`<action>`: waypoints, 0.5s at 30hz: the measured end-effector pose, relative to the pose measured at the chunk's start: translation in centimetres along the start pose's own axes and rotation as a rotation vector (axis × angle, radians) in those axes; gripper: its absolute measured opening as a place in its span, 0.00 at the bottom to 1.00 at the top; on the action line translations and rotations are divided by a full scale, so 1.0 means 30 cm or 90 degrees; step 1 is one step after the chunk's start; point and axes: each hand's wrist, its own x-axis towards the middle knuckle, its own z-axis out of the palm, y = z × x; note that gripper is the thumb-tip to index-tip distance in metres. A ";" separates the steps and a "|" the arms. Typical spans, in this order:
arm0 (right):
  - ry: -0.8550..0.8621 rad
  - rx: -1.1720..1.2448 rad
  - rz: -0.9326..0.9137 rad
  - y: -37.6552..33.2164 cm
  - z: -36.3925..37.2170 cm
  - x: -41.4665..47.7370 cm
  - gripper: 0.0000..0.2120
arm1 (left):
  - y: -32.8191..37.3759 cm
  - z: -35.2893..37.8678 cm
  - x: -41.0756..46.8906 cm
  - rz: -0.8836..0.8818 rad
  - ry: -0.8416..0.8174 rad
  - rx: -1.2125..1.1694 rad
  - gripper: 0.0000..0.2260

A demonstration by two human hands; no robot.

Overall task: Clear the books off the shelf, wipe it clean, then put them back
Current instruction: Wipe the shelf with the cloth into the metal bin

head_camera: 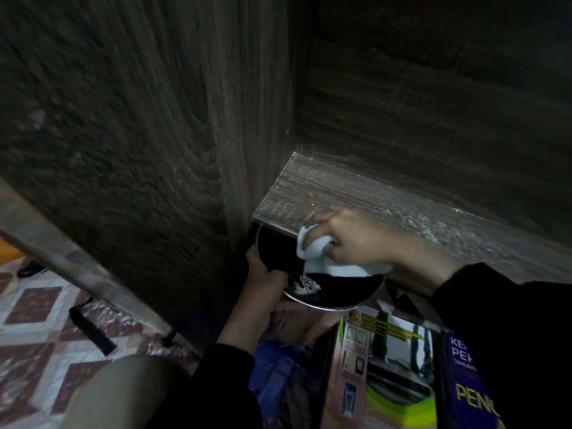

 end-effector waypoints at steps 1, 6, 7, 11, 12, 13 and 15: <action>0.012 0.096 0.030 0.020 -0.025 -0.020 0.18 | 0.000 -0.001 0.000 -0.005 -0.001 0.001 0.30; 0.362 0.339 0.239 0.166 -0.025 -0.042 0.19 | -0.001 0.005 0.001 -0.007 0.007 -0.012 0.30; 0.387 0.276 0.276 0.186 0.015 -0.038 0.19 | 0.001 0.007 -0.001 -0.005 0.007 -0.013 0.30; 0.256 0.019 0.390 0.132 0.189 -0.018 0.23 | -0.001 0.014 0.001 0.001 0.007 -0.013 0.30; 0.244 0.008 0.378 0.090 0.206 -0.014 0.24 | -0.002 0.015 0.001 0.001 0.007 -0.015 0.30; 0.240 0.005 0.350 0.047 0.219 -0.012 0.26 | -0.004 0.016 0.000 0.002 0.006 -0.017 0.30; 0.247 -0.031 0.249 -0.009 0.242 -0.027 0.28 | -0.006 0.016 -0.001 0.008 0.001 -0.020 0.30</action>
